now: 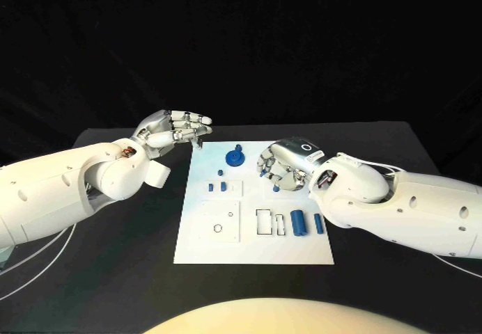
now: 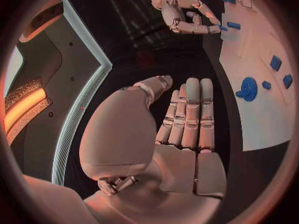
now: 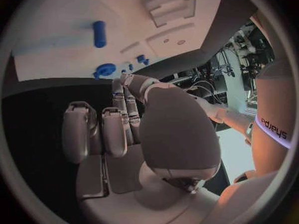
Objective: Assemble the parts on the task board
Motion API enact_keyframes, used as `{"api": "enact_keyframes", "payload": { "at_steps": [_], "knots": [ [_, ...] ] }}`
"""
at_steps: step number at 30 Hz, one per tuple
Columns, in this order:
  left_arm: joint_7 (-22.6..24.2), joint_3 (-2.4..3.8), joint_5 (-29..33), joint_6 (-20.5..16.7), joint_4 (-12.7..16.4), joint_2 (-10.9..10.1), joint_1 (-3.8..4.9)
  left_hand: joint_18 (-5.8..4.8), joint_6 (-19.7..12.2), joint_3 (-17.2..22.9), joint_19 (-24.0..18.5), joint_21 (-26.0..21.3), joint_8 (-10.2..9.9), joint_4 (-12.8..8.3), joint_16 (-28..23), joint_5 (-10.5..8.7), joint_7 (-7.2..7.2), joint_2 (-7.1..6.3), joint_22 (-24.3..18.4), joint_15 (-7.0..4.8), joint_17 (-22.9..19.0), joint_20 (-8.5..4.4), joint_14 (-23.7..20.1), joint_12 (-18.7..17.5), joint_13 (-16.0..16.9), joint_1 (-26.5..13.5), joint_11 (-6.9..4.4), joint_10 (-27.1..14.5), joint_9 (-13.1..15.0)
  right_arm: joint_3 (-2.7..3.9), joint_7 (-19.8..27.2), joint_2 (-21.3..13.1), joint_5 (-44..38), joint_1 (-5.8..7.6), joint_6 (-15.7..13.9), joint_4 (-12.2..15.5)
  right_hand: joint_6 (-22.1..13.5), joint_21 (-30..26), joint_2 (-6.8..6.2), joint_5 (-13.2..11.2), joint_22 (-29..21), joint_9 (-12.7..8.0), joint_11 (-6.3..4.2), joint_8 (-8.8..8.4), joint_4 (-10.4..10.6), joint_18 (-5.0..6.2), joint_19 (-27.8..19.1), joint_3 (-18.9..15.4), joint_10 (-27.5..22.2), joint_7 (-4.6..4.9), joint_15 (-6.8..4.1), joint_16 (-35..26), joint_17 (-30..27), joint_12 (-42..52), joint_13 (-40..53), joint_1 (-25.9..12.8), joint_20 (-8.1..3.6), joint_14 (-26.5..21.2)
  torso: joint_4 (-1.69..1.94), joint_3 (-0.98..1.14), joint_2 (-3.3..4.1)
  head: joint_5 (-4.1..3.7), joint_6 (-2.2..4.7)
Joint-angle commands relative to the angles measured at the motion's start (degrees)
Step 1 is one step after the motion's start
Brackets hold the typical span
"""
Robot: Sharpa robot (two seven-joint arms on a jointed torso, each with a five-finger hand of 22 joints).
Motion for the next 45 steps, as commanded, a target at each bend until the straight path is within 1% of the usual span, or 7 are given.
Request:
{"api": "enact_keyframes", "payload": {
  "at_steps": [1,4,9,18,26,32,45],
  "knots": [
    [0.5,0.05,0.3,1.0,0.0,0.4,0.03,0.34,-0.2,-0.3,-0.4,-0.2,-0.2,-0.2,-0.2,-0.02,0.3,0.58,-0.1,0.01,0.0,0.18,-0.4,0.3,0.1,0.2,-0.14,-0.4,-0.1,-0.17,1.7,1.5,0.1,-0.59,0.2,0.6,0.2,0.3,-0.08,0.1,9.6,0.1,-2.07,0.19,-0.3,-0.67,1.5,0.1,2.5,0.08,-0.26,-0.1,0.0,0.0,0.1,-0.6,-0.4,2.4,0.04,-0.11,-0.05,1.21,-0.48],
    [0.5,0.05,0.3,1.0,-0.1,0.6,0.03,0.34,-0.3,-0.3,-0.3,-0.2,-0.2,-0.2,-0.2,-0.01,0.33,0.6,-0.1,0.03,-0.1,0.19,-0.4,0.3,0.1,0.2,-0.1,-0.5,-0.1,-0.38,2.1,3.0,0.1,-1.33,1.0,0.5,0.2,0.2,-0.07,0.1,9.5,0.1,-2.07,0.18,-0.4,-0.64,1.4,0.2,2.5,0.1,-0.26,-0.1,0.0,0.0,0.1,-0.6,-0.41,2.4,0.11,-0.15,-0.02,1.86,-0.65],
    [0.3,0.04,0.3,1.0,-0.4,1.4,0.04,0.34,-0.3,-0.3,-0.3,-0.3,-0.2,-0.2,-0.3,-0.01,0.34,0.61,-0.1,0.04,-0.1,0.2,-0.4,0.3,0.1,0.2,-0.09,-0.5,-0.1,-0.81,2.7,5.6,0.2,-3.13,2.0,-0.6,0.2,0.1,-0.04,0.1,9.5,0.1,-2.06,0.17,-0.4,-0.62,1.4,0.2,2.5,0.11,-0.26,-0.1,-0.1,-0.1,0.1,-0.6,-0.41,2.4,0.34,-0.2,-0.06,3.16,-1.33],
    [-0.1,0.03,0.3,0.9,-0.7,2.5,0.05,0.33,-0.3,-0.3,-0.3,-0.3,-0.2,-0.2,-0.3,-0.01,0.35,0.62,-0.1,0.05,-0.1,0.21,-0.4,0.4,0.1,0.2,-0.08,-0.5,-0.1,-1.11,3.0,8.4,0.1,-5.3,2.8,-2.4,0.2,0.1,0.02,0.1,9.5,0.1,-2.03,0.13,-0.5,-0.62,1.4,0.3,2.5,0.15,-0.25,-0.1,-0.1,-0.1,0.1,-0.7,-0.41,2.4,0.12,-0.18,0.03,5.31,-2.1],
    [-0.5,0.03,0.3,1.1,-0.7,2.8,0.07,0.33,-0.3,-0.3,-0.3,-0.3,-0.2,-0.2,-0.3,-0.01,0.35,0.62,-0.1,0.05,-0.1,0.21,-0.4,0.4,0.1,0.2,-0.08,-0.5,-0.1,-1.31,1.9,9.1,-0.7,-5.84,4.7,-3.5,0.1,0.1,0.03,0.1,9.5,0.2,-2.02,0.11,-0.6,-0.62,1.4,0.4,2.5,0.17,-0.24,-0.1,-0.1,-0.2,0.1,-0.7,-0.41,2.4,0.08,-0.2,0.02,6.01,-2.1],
    [-0.7,0.03,0.3,1.2,-0.7,2.8,0.07,0.33,-0.3,-0.3,-0.3,-0.3,-0.2,-0.2,-0.3,-0.01,0.35,0.62,-0.1,0.05,-0.1,0.21,-0.4,0.4,0.1,0.2,-0.08,-0.5,-0.1,-1.37,0.9,9.2,-1.8,-5.93,5.2,-3.8,0.1,0.2,0.02,0.1,9.6,0.2,-2.01,0.1,-0.6,-0.65,1.4,0.4,2.5,0.18,-0.24,0.0,0.0,-0.2,0.1,-0.8,-0.41,2.5,0.09,-0.14,0.08,6.07,-2.1],
    [-0.8,0.03,0.1,1.3,-0.8,2.8,0.07,0.33,-0.3,-0.4,-0.3,-0.4,-0.2,-0.2,-0.4,0.01,0.36,0.67,-0.2,0.08,-0.1,0.23,-0.4,0.4,0.1,0.2,-0.06,-0.6,-0.2,-1.44,0.0,10.2,-2.7,-6.46,5.8,-4.8,0.1,0.2,0.03,0.1,9.6,0.2,-1.99,0.09,-0.7,-0.65,1.4,0.5,2.6,0.22,-0.22,0.0,0.0,-0.3,0.1,-0.9,-0.41,2.4,0.09,-0.15,0.04,6.27,-2.1]
  ]
}}
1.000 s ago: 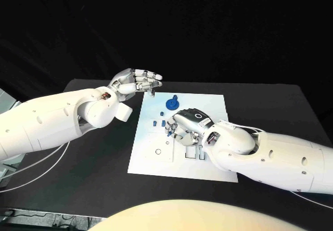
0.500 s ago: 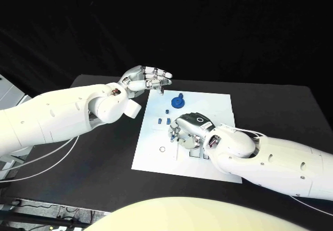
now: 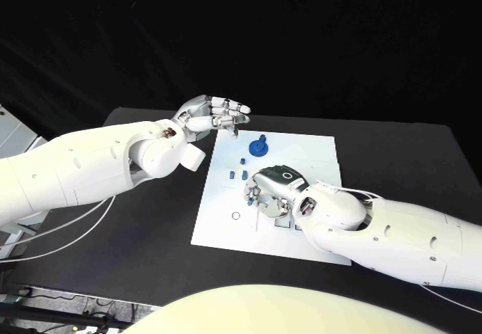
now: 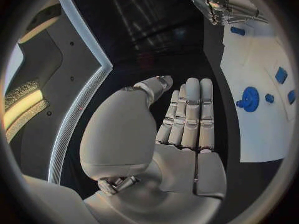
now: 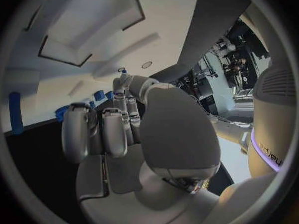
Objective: Assemble the parts on the task board
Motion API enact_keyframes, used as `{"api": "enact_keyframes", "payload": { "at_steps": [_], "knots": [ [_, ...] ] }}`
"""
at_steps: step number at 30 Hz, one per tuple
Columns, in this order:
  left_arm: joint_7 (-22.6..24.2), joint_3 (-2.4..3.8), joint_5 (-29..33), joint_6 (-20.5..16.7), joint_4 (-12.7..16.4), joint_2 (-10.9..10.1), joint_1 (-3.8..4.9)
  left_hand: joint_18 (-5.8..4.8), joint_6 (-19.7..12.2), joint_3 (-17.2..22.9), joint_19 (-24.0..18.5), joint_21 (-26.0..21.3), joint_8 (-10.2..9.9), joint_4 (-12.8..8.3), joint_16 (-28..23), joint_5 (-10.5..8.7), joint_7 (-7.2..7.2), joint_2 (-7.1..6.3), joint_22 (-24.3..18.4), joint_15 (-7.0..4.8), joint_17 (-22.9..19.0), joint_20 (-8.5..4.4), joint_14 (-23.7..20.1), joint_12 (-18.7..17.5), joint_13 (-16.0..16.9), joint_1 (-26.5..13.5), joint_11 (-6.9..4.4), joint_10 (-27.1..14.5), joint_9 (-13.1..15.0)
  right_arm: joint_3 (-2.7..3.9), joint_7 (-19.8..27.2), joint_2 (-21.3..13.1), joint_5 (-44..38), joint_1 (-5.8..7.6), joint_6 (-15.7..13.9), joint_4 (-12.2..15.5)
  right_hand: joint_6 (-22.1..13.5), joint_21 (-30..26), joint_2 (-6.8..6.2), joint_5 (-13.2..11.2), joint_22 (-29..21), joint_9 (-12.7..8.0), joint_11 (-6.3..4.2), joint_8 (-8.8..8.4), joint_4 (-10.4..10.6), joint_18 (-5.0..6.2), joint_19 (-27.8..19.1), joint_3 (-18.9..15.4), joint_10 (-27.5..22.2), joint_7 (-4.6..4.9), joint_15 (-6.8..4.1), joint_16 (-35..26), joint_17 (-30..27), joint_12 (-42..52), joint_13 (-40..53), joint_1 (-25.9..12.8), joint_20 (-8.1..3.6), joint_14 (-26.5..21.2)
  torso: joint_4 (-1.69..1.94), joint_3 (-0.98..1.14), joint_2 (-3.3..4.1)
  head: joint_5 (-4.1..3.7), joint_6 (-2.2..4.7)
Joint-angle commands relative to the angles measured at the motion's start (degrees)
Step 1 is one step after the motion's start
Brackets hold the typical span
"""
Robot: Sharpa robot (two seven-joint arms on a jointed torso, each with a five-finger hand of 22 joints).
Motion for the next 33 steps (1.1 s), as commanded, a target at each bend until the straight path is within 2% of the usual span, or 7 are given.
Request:
{"api": "enact_keyframes", "payload": {
  "at_steps": [1,12,24,33],
  "knots": [
    [0.1,0.05,0.2,1.0,0.1,0.1,0.05,0.34,-0.1,-0.2,-0.3,-0.4,-0.2,0.0,-0.4,0.0,0.16,0.44,-0.1,0.08,-0.1,0.23,-0.4,0.2,0.1,0.0,0.15,-0.4,-0.1,-0.02,-0.6,0.2,-1.4,-0.15,1.2,-0.2,0.1,0.2,-0.2,0.4,9.6,0.1,-1.57,0.15,-0.3,-0.75,1.4,0.2,2.1,0.22,-0.25,0.0,0.0,0.1,0.1,-0.6,-0.41,2.4,-0.02,0.01,-0.05,0.11,0.0],
    [0.0,0.05,0.1,1.2,0.1,0.0,0.05,0.34,-0.1,-0.2,-0.3,-0.4,-0.2,0.0,-0.4,0.0,0.16,0.44,-0.1,0.08,-0.1,0.23,-0.4,0.2,0.1,0.0,0.15,-0.4,-0.1,-0.04,-1.5,0.5,-2.2,-0.29,1.5,-0.7,0.1,0.3,-0.19,0.4,9.6,0.1,-1.57,0.15,-0.4,-0.76,1.4,0.2,2.2,0.23,-0.24,0.0,0.1,0.1,0.1,-0.7,-0.41,2.4,-0.03,-0.04,-0.01,0.17,0.0],
    [-0.2,0.05,0.1,1.5,0.1,-0.1,0.06,0.34,-0.2,-0.3,-0.3,-0.4,-0.2,0.0,-0.4,0.01,0.19,0.46,-0.1,0.1,-0.1,0.26,-0.4,0.2,0.1,0.0,0.18,-0.5,-0.1,-0.05,-2.2,0.9,-3.1,-0.39,1.2,-0.8,0.1,0.2,-0.15,0.2,9.6,0.2,-1.54,0.12,-0.5,-0.74,1.4,0.3,2.2,0.27,-0.22,0.0,0.0,0.0,0.1,-0.8,-0.4,2.4,0.0,0.01,-0.04,0.17,0.0],
    [-0.3,0.05,0.1,1.6,0.1,0.0,0.06,0.34,-0.2,-0.3,-0.3,-0.4,-0.2,0.0,-0.4,0.01,0.19,0.46,-0.1,0.1,-0.1,0.26,-0.4,0.2,0.1,0.0,0.18,-0.5,-0.1,-0.29,-1.3,1.6,-2.8,-0.64,3.3,-1.3,0.0,-0.1,-0.26,-0.3,9.6,0.3,-1.44,0.04,-0.8,-0.69,1.3,0.3,2.1,0.38,-0.13,0.0,-0.1,-0.3,0.1,-1.5,-0.33,2.4,-0.02,0.01,0.0,0.13,0.0]
  ]
}}
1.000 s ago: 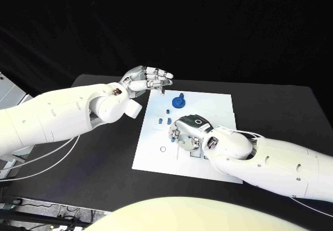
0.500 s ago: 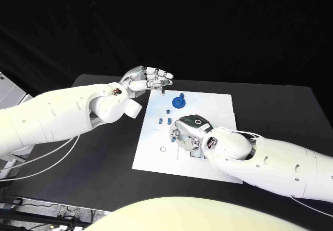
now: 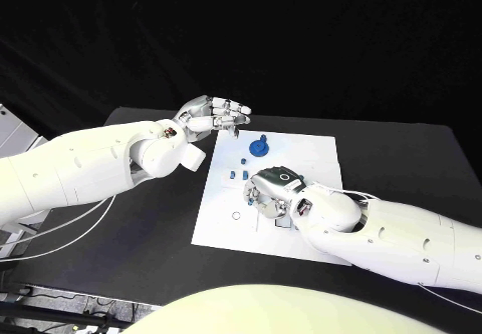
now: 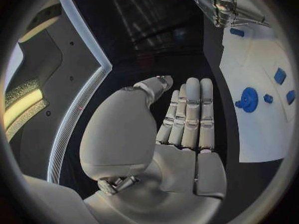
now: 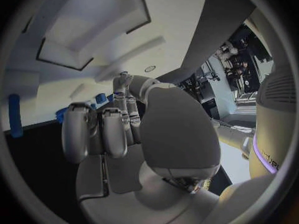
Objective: Assemble the parts on the task board
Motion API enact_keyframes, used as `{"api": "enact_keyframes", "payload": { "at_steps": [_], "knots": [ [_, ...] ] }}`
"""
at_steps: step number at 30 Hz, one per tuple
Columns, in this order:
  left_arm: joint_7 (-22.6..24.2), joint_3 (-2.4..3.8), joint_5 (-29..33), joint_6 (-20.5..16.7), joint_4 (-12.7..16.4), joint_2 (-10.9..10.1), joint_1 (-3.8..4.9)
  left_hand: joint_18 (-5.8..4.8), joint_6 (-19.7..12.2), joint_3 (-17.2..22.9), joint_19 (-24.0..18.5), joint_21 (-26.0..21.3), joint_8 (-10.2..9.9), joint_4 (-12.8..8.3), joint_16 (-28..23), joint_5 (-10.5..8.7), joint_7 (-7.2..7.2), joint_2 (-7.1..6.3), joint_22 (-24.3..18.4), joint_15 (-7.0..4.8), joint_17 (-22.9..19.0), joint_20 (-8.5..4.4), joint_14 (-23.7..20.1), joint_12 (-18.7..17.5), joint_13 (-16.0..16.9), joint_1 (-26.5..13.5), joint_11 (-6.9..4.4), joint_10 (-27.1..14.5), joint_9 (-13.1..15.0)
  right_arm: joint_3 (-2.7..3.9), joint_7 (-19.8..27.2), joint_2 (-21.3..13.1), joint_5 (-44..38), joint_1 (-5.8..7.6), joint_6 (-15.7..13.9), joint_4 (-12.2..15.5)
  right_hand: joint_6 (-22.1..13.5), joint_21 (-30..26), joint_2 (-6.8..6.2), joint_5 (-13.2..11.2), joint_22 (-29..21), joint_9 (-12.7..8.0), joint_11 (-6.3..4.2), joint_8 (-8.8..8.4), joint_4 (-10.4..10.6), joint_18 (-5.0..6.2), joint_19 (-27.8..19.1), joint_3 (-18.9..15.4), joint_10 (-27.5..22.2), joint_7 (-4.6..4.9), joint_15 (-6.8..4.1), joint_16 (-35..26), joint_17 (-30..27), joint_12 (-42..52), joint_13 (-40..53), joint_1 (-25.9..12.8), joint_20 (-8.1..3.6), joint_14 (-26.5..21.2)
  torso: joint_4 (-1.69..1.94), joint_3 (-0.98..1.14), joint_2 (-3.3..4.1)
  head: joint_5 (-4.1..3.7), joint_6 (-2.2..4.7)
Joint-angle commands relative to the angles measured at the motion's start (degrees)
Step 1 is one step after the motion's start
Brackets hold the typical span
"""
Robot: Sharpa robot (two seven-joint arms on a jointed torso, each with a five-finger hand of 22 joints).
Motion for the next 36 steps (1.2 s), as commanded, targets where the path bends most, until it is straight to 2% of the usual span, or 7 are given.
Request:
{"api": "enact_keyframes", "payload": {
  "at_steps": [1,11,15,20,25,30,36],
  "knots": [
    [0.1,0.05,0.1,1.1,0.1,0.1,0.05,0.34,-0.2,-0.3,-0.2,-0.2,-0.2,0.0,-0.2,0.02,0.2,0.48,-0.1,0.11,-0.1,0.27,-0.4,0.3,0.1,0.0,-0.03,-0.3,-0.1,-0.25,0.7,0.3,-0.6,-0.21,2.5,-0.2,-0.1,-0.5,0.13,-0.2,9.4,0.3,-1.07,0.16,-0.5,-0.64,1.2,-0.2,1.2,0.47,-0.15,0.0,-0.1,-0.3,0.0,-1.3,-0.29,2.3,0.0,0.01,0.0,-0.06,0.01],
    [0.0,0.05,0.0,1.2,0.1,0.1,0.06,0.34,-0.2,-0.3,-0.2,-0.3,-0.2,0.0,-0.3,0.02,0.21,0.51,-0.1,0.13,-0.1,0.28,-0.4,0.3,0.1,0.0,-0.01,-0.3,-0.1,-0.64,1.3,0.5,0.2,-0.26,2.6,-1.0,-2.8,-3.3,-1.15,1.2,8.5,0.1,0.4,-1.74,-0.3,-0.16,0.1,-0.9,-3.3,1.54,1.12,-0.2,-0.8,-1.4,-1.0,-4.8,0.61,2.1,-0.06,0.02,-0.05,-0.08,0.01],
    [-0.1,0.05,0.0,1.2,0.1,0.1,0.06,0.34,-0.3,-0.4,-0.2,-0.3,-0.2,0.0,-0.3,0.01,0.22,0.53,-0.1,0.14,-0.1,0.3,-0.4,0.3,0.1,0.0,0.0,-0.4,-0.1,-0.67,1.2,0.1,0.3,-0.26,0.9,-0.8,-5.8,-7.6,-2.64,1.2,6.9,-0.6,1.71,-3.76,-0.6,0.61,-1.5,-1.0,-8.9,2.48,2.17,-0.8,-2.4,-1.3,-2.4,-5.8,1.58,1.6,-0.1,0.04,-0.02,-0.13,0.01],
    [-0.2,0.05,0.0,1.2,0.0,0.0,0.06,0.34,-0.3,-0.4,-0.2,-0.3,-0.2,0.0,-0.3,0.01,0.22,0.53,-0.1,0.14,-0.1,0.3,-0.4,0.3,0.1,0.0,0.0,-0.4,-0.1,-0.68,0.7,-1.1,0.3,-0.26,-1.6,0.2,-8.1,-10.5,-3.27,1.5,5.7,-1.1,2.16,-5.45,-1.3,1.19,-2.6,-1.9,-12.7,1.88,2.55,-1.8,-4.5,-0.7,-3.2,-5.6,2.13,0.9,-0.02,0.05,-0.05,-0.33,0.01],
    [-0.3,0.05,0.0,1.3,0.0,0.0,0.05,0.34,-0.3,-0.4,-0.2,-0.3,-0.2,0.0,-0.3,0.01,0.22,0.53,-0.1,0.14,-0.1,0.3,-0.4,0.3,0.1,0.0,0.0,-0.4,-0.1,-0.61,0.2,-2.8,0.4,-0.08,-3.1,2.0,-8.2,-11.0,-3.33,1.6,5.6,-1.1,2.25,-5.6,-1.4,1.26,-2.7,-2.3,-13.3,1.69,2.62,-1.9,-4.8,-0.5,-3.2,-5.6,2.22,0.8,-0.04,0.04,-0.1,-0.42,0.01],
    [-0.4,0.04,0.0,1.1,-0.1,-0.1,0.05,0.34,-0.3,-0.4,-0.2,-0.3,-0.2,0.0,-0.3,0.01,0.22,0.53,-0.1,0.14,-0.1,0.3,-0.4,0.3,0.1,0.0,0.0,-0.4,-0.1,-0.16,-0.3,-5.6,0.7,0.74,-4.2,4.9,-8.2,-10.8,-3.34,1.7,5.6,-1.1,2.24,-5.63,-1.4,1.23,-2.6,-2.5,-13.3,1.67,2.63,-1.8,-4.7,-0.3,-3.2,-5.6,2.24,0.8,-0.12,0.04,-0.07,-0.62,0.01],
    [-0.3,0.04,-0.2,1.1,0.0,-0.3,0.05,0.34,-0.3,-0.4,-0.2,-0.4,-0.2,0.0,-0.4,0.01,0.25,0.64,-0.2,0.16,-0.1,0.32,-0.4,0.4,0.1,-0.1,0.03,-0.5,-0.2,1.07,-1.2,-10.1,3.0,2.52,-4.3,7.8,-7.7,-9.2,-3.0,2.0,6.3,-1.0,1.96,-5.54,-1.4,0.94,-1.9,-2.8,-12.6,1.92,2.43,-1.2,-3.6,1.2,-2.9,-5.6,2.16,1.2,-0.07,0.06,0.01,-1.1,0.01]
  ]
}}
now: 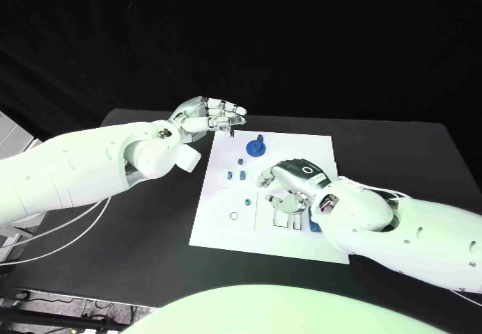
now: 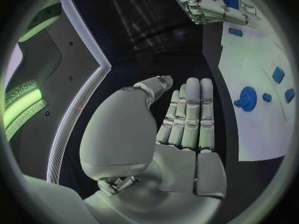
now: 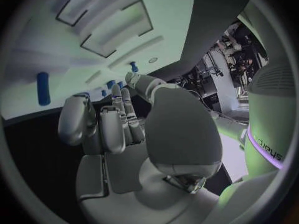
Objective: Assemble the parts on the task board
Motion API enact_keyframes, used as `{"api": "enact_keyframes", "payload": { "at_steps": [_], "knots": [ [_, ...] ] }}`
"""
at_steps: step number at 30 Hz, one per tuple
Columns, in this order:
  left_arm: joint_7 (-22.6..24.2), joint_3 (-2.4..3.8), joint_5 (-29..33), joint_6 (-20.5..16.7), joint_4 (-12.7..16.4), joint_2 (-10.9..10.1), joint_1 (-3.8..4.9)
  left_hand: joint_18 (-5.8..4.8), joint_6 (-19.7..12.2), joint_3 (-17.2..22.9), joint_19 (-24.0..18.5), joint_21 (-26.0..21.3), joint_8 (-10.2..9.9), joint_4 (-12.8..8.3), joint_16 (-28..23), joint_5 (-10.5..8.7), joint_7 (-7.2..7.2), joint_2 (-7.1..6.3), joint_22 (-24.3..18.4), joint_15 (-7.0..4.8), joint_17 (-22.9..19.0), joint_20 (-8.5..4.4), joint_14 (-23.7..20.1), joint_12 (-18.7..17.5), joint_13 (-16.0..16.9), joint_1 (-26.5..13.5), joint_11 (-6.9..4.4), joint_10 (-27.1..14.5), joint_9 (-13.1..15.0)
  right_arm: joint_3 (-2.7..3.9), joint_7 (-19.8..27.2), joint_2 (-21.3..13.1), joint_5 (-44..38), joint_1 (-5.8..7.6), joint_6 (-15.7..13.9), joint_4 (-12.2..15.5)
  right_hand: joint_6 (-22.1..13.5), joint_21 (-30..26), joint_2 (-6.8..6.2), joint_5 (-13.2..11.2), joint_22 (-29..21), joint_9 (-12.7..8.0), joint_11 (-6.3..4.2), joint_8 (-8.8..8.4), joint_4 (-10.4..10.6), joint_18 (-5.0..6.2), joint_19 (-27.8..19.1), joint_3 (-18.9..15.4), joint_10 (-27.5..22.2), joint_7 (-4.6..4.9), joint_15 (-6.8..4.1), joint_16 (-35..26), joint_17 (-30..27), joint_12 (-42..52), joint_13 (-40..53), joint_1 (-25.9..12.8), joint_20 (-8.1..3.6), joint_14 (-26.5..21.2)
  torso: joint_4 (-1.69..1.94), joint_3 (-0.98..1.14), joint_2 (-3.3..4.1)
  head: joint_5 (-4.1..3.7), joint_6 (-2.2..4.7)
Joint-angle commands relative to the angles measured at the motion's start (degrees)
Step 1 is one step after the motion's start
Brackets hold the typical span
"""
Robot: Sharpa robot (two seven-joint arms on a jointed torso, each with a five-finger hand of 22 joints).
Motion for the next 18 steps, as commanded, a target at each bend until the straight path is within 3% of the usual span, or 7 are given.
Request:
{"api": "enact_keyframes", "payload": {
  "at_steps": [1,6,8,9,11,12,18],
  "knots": [
    [0.2,0.04,-0.2,0.8,0.1,-0.1,0.04,0.34,-0.2,-0.4,-0.2,-0.2,-0.2,0.0,-0.4,0.01,0.13,0.64,-0.1,0.16,-0.1,0.32,-0.4,0.4,0.1,-0.1,0.03,-0.5,-0.1,0.38,-1.2,-1.9,2.2,1.25,-0.9,0.8,0.1,0.9,-0.2,0.2,6.3,0.1,-0.12,-0.24,-0.1,-0.04,0.5,-0.4,0.4,0.35,0.16,0.3,0.2,0.4,0.1,-0.1,-0.09,1.3,-0.01,0.02,0.06,-0.36,0.05],
    [0.3,0.04,-0.2,0.9,0.2,-0.2,0.04,0.34,-0.2,-0.4,-0.2,-0.2,-0.2,0.1,-0.4,0.01,0.13,0.68,-0.1,0.17,-0.1,0.32,-0.4,0.4,0.1,-0.1,0.03,-0.5,-0.1,0.89,-0.5,-5.6,5.8,4.28,3.1,0.3,-1.1,0.0,-0.74,0.3,6.0,-0.2,0.04,-1.21,0.4,0.09,0.4,-3.0,-1.7,0.2,0.33,0.5,0.4,1.0,-0.2,-0.9,-0.08,1.4,-0.05,-0.1,-0.01,-1.21,0.51],
    [0.3,0.04,-0.2,0.9,0.2,-0.2,0.04,0.34,-0.2,-0.4,-0.2,-0.2,-0.2,0.1,-0.4,0.01,0.13,0.68,-0.1,0.17,-0.1,0.32,-0.4,0.4,0.1,-0.1,0.03,-0.5,-0.1,0.98,0.0,-6.4,7.4,5.23,5.3,-0.6,-3.2,-6.1,2.34,1.2,3.5,-0.9,1.34,-3.05,2.2,1.17,-1.7,-16.5,-8.1,-0.85,1.63,-0.4,-1.9,0.7,-0.4,2.1,0.72,0.2,-0.06,-0.04,0.01,-1.43,0.67],
    [0.3,0.04,-0.2,0.9,0.2,-0.2,0.04,0.34,-0.2,-0.4,-0.2,-0.2,-0.2,0.1,-0.4,0.01,0.13,0.68,-0.1,0.17,-0.1,0.32,-0.4,0.4,0.1,-0.1,0.03,-0.5,-0.1,1.01,0.2,-6.7,7.9,5.54,6.2,-0.9,-3.5,-6.8,2.75,1.3,3.3,-1.0,1.35,-3.38,2.9,1.17,-1.9,-19.3,-8.9,-0.28,1.69,-0.4,-2.1,0.9,-0.4,3.1,1.01,0.0,-0.07,0.0,0.02,-1.47,0.7],
    [0.3,0.04,-0.2,0.9,0.2,-0.2,0.04,0.34,-0.2,-0.4,-0.2,-0.2,-0.2,0.1,-0.4,0.01,0.13,0.68,-0.1,0.17,-0.1,0.32,-0.4,0.4,0.1,-0.1,0.03,-0.5,-0.1,1.06,0.5,-7.0,8.5,6.04,8.0,-1.8,-3.5,-8.0,3.92,1.5,2.8,-1.5,2.06,-4.13,8.3,1.48,-2.1,-28.4,-10.9,-0.83,1.88,-0.3,-2.7,3.0,-0.3,8.6,1.22,-0.4,-0.02,0.01,0.04,-1.54,0.71],
    [0.3,0.04,-0.2,1.0,0.2,-0.2,0.04,0.34,-0.2,-0.4,-0.2,-0.2,-0.2,0.1,-0.4,0.0,0.13,0.67,-0.1,0.17,-0.1,0.33,-0.4,0.4,0.1,-0.1,0.04,-0.5,-0.1,1.08,0.5,-7.2,8.6,6.23,8.9,-2.2,-3.8,-8.8,3.11,1.5,2.5,-1.8,2.06,-4.69,14.6,1.45,-2.2,-33.3,-12.4,-1.13,2.05,-0.2,-3.2,4.4,-0.3,12.7,1.56,-0.8,0.04,0.01,0.06,-1.63,0.77],
    [0.3,0.03,-0.2,1.0,0.3,-0.2,0.04,0.34,-0.2,-0.4,-0.2,-0.2,-0.2,0.1,-0.4,0.0,0.13,0.67,-0.1,0.17,-0.1,0.33,-0.4,0.4,0.1,-0.1,0.04,-0.5,-0.1,1.09,0.4,-7.1,8.1,6.68,13.1,-3.8,-4.4,-8.7,2.83,0.9,2.5,-1.9,1.96,-5.1,15.3,1.41,-2.1,-34.1,-12.6,-1.3,2.01,0.0,-3.2,5.2,-0.2,13.6,1.59,-0.7,0.08,0.03,0.09,-1.7,0.74]
  ]
}}
